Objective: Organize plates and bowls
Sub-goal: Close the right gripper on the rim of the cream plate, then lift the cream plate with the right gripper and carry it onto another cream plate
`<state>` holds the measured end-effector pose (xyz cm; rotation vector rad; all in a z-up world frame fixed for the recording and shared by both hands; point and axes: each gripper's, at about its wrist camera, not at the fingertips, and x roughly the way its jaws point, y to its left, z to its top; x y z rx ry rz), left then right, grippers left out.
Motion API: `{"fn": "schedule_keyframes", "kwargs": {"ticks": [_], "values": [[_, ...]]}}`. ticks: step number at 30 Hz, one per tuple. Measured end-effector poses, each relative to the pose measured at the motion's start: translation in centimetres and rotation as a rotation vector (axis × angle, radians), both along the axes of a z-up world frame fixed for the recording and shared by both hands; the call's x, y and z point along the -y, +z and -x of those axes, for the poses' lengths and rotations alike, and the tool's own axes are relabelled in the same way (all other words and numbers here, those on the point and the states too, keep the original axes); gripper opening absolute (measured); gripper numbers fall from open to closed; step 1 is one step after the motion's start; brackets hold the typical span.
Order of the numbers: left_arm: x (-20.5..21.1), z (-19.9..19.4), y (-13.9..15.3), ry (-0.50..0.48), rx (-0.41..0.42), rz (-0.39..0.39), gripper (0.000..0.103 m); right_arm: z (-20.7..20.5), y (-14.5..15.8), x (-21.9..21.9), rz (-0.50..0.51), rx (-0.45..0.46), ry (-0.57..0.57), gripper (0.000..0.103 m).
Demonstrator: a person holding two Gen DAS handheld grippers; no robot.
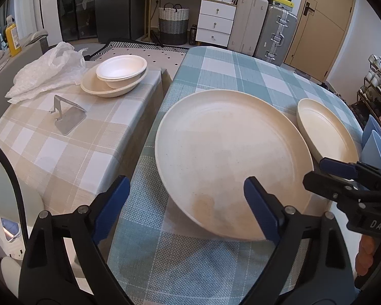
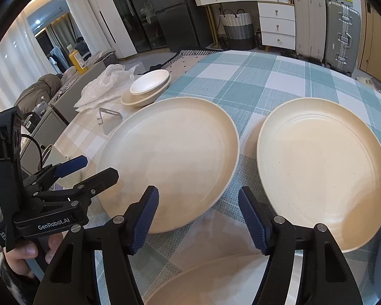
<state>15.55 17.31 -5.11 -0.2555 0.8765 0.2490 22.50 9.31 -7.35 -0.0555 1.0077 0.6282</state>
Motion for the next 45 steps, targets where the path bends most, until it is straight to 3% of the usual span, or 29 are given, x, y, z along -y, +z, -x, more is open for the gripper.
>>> {"fn": "schedule_keyframes", "kwargs": {"ticks": [8,19,31,45], "values": [[0.2,-1.0,-1.2,-0.017,-0.046,0.002,0.057,-0.9,-1.0,-0.1,0.021,-0.035,-0.018,0.051],[-0.4,-0.7,-2.4,-0.006,-0.056,0.031,0.03,-0.9,-2.3,-0.9,0.063,-0.04,-0.022,0.03],[0.1,0.0,-1.5,-0.011,-0.039,0.0,0.028,-0.4,-1.4,-0.5,0.067,0.007,-0.038,0.027],[3.0,2.7,2.5,-0.022,0.024,-0.047,0.028,2.2,1.8,1.7,0.01,0.085,-0.043,0.028]]}}
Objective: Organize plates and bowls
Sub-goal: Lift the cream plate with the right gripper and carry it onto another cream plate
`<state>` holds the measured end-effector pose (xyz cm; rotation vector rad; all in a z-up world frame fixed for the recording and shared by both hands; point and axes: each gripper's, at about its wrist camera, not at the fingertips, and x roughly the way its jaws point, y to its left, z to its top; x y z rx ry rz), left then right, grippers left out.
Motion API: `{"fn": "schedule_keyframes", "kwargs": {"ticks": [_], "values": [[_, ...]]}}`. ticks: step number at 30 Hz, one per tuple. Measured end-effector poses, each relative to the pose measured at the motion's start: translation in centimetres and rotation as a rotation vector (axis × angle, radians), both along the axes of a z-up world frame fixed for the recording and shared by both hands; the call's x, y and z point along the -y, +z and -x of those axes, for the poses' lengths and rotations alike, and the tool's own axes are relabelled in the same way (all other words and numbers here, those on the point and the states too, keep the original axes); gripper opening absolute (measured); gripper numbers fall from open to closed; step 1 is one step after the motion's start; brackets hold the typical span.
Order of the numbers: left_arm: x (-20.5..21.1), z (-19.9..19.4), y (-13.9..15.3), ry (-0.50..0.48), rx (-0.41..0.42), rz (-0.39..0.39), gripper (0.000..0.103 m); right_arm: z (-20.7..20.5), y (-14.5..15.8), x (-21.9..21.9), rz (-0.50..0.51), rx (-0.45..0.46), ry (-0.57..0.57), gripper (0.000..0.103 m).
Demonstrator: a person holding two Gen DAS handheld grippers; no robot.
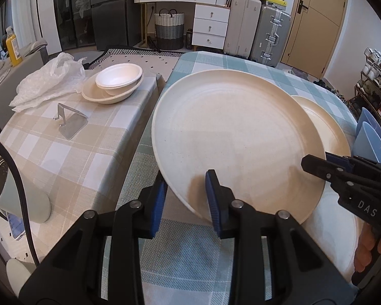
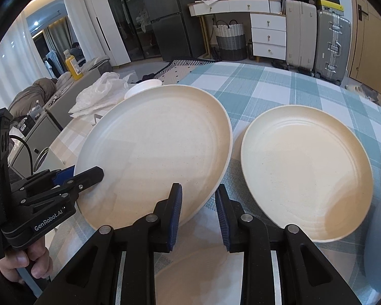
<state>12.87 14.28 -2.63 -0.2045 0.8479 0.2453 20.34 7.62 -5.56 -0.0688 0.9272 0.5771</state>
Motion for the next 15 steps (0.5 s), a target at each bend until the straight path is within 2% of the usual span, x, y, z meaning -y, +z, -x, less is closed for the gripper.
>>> {"fn": "schedule_keyframes", "kwargs": {"ticks": [15], "values": [[6.3,4.2,3.9,-0.045,0.064,-0.039,0.028,5.3,3.5,4.6,-0.036,0.077,-0.037,0.028]]}}
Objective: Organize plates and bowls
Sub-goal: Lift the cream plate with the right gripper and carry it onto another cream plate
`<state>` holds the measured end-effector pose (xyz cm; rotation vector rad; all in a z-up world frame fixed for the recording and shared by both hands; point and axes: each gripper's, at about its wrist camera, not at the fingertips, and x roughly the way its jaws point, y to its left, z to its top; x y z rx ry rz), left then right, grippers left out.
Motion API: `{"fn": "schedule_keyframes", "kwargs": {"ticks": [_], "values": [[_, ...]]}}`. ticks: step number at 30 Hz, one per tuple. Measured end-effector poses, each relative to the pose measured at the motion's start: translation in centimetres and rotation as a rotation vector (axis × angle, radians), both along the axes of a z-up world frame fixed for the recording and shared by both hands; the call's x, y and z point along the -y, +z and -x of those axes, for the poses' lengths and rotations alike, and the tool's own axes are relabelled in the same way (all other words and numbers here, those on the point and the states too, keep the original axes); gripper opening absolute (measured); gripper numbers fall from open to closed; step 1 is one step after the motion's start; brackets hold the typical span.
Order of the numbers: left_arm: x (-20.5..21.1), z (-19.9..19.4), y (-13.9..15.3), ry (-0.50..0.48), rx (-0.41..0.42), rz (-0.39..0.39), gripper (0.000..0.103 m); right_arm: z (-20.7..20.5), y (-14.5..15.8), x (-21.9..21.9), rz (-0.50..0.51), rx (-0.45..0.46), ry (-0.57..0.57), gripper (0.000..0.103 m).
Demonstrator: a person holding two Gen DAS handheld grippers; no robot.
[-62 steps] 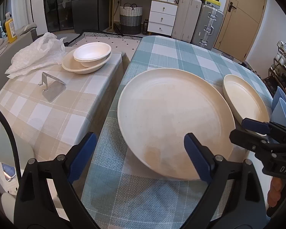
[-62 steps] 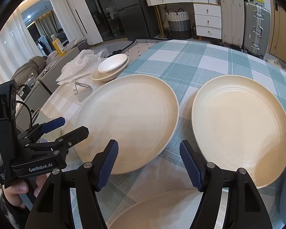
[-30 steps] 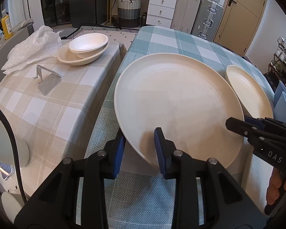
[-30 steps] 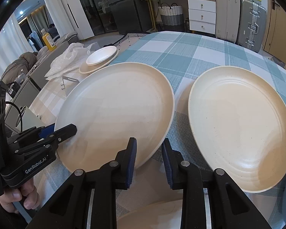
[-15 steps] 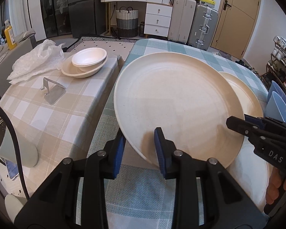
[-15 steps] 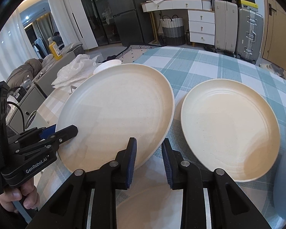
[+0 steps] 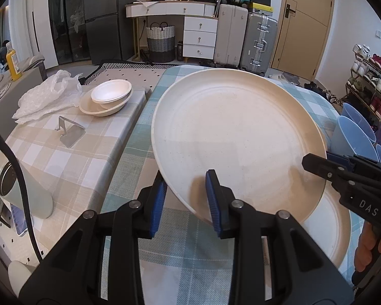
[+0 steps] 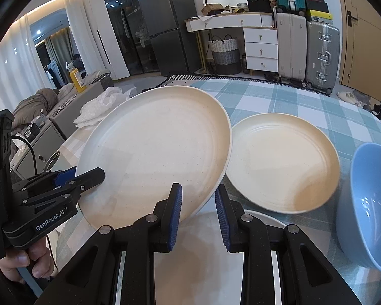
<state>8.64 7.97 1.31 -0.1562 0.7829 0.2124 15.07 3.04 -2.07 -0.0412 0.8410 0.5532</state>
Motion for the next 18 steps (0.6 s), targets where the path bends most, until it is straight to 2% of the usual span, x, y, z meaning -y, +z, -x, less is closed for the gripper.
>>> {"fn": "schedule_keyframes", "kwargs": {"ticks": [18], "values": [[7.4,4.9,2.1,-0.071,0.039,-0.016,0.028,5.5,1.7,4.1,0.012,0.04,-0.064,0.028]]}}
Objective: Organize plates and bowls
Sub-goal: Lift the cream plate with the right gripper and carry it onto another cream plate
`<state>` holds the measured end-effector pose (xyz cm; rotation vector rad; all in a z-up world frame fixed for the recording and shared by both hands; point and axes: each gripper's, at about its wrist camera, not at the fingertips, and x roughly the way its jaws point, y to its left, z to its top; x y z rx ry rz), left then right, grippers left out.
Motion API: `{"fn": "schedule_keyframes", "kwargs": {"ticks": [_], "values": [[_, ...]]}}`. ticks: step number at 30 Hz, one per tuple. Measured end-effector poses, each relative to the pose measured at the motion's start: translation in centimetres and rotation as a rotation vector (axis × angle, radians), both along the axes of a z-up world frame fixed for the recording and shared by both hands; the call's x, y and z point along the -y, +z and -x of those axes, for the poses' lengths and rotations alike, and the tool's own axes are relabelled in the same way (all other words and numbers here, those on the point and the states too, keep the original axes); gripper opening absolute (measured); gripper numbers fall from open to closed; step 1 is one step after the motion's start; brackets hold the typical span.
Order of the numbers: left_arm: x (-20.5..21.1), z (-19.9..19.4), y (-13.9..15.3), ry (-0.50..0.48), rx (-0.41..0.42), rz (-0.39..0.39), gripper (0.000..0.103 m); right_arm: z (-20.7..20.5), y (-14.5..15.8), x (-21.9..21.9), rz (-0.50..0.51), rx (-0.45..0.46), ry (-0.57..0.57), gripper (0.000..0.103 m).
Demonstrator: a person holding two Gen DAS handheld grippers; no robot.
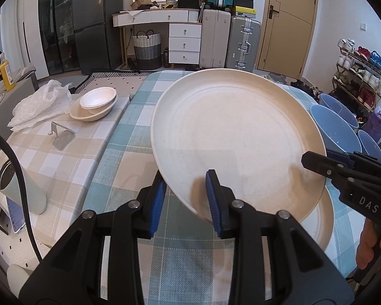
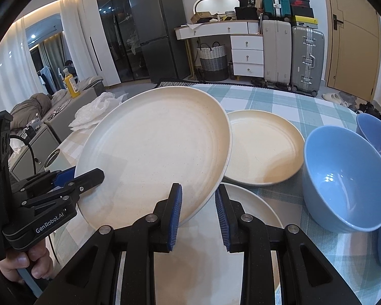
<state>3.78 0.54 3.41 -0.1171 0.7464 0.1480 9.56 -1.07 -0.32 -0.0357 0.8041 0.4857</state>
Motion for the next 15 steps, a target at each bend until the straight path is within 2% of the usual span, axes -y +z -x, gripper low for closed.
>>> {"fn": "schedule_keyframes", "kwargs": {"ticks": [15], "values": [[4.5,3.1,-1.0,-0.065,-0.014,-0.008,0.028,3.2,-0.7,3.3,0.009,-0.01,-0.056,0.028]]}}
